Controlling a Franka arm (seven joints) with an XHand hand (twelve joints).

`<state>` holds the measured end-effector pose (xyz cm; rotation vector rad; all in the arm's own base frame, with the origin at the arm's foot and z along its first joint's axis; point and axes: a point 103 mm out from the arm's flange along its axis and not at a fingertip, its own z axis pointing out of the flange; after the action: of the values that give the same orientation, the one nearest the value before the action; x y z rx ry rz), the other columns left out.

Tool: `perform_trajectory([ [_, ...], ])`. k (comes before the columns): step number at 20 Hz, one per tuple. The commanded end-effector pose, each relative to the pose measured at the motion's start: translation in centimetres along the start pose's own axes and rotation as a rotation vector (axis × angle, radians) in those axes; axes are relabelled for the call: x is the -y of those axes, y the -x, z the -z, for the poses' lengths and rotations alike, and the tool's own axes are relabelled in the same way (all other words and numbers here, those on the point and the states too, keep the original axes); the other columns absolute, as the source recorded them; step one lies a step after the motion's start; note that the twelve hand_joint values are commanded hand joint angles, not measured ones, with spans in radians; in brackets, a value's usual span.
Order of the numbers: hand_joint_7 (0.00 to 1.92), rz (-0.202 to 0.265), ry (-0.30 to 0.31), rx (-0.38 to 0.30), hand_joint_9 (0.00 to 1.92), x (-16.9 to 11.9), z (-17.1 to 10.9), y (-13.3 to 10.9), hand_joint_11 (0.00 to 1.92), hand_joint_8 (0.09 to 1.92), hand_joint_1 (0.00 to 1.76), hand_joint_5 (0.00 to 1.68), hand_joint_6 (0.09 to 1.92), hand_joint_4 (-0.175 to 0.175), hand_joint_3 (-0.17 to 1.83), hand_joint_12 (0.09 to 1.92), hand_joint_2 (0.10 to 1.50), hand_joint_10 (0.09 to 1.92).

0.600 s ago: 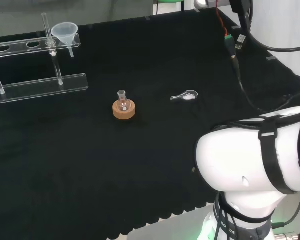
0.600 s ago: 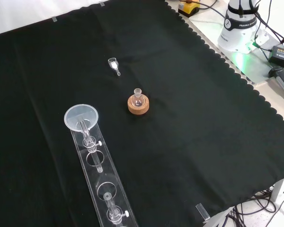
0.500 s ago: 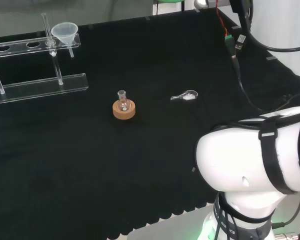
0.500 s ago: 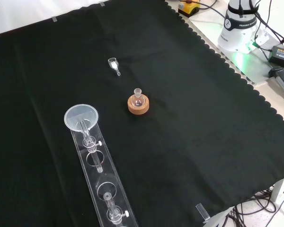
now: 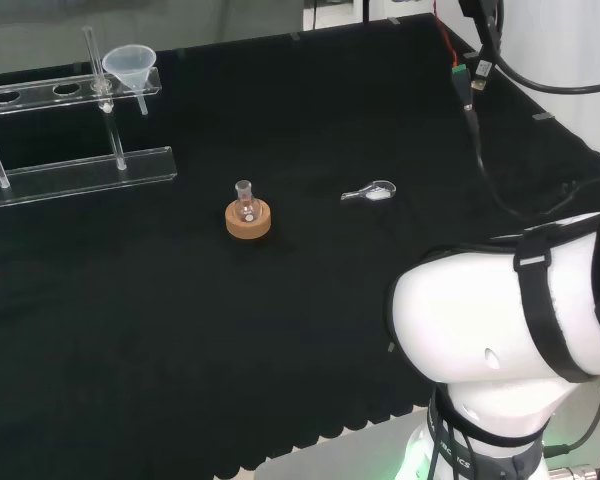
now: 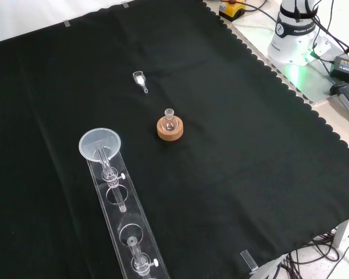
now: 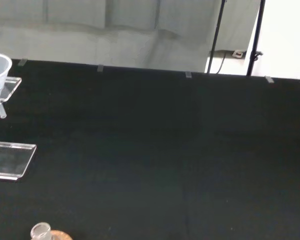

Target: Pick up the funnel from the transparent funnel stand.

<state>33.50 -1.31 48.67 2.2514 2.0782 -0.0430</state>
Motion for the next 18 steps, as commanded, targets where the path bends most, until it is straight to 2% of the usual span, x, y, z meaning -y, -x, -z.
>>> perform_trajectory([
  [1,0.0,0.083,0.082,-0.076,0.0,-2.1,-2.7,-0.9,0.0,0.09,0.03,0.0,0.09,0.085,0.07,0.93,0.8,0.09],
  [6,0.0,0.123,0.155,-0.115,0.0,-8.1,-5.3,-2.5,0.0,0.09,0.05,0.0,0.09,0.091,0.06,0.94,0.79,0.09],
  [9,0.0,0.126,0.173,-0.165,0.0,-12.1,-6.8,-3.8,0.0,0.09,0.06,0.0,0.09,0.092,0.06,0.93,0.79,0.09],
  [12,0.0,0.15,0.239,-0.234,0.0,-16.1,-8.2,-5.4,0.0,0.09,0.07,0.0,0.09,0.091,0.06,0.94,0.79,0.09],
  [15,0.0,0.154,0.315,-0.249,0.0,-19.7,-9.6,-7.6,0.0,0.09,0.08,0.0,0.09,0.087,0.06,0.94,0.79,0.09],
  [18,0.0,0.179,0.329,-0.257,0.0,-22.5,-11.0,-9.8,0.0,0.09,0.1,0.0,0.09,0.079,0.05,0.99,0.8,0.09],
])
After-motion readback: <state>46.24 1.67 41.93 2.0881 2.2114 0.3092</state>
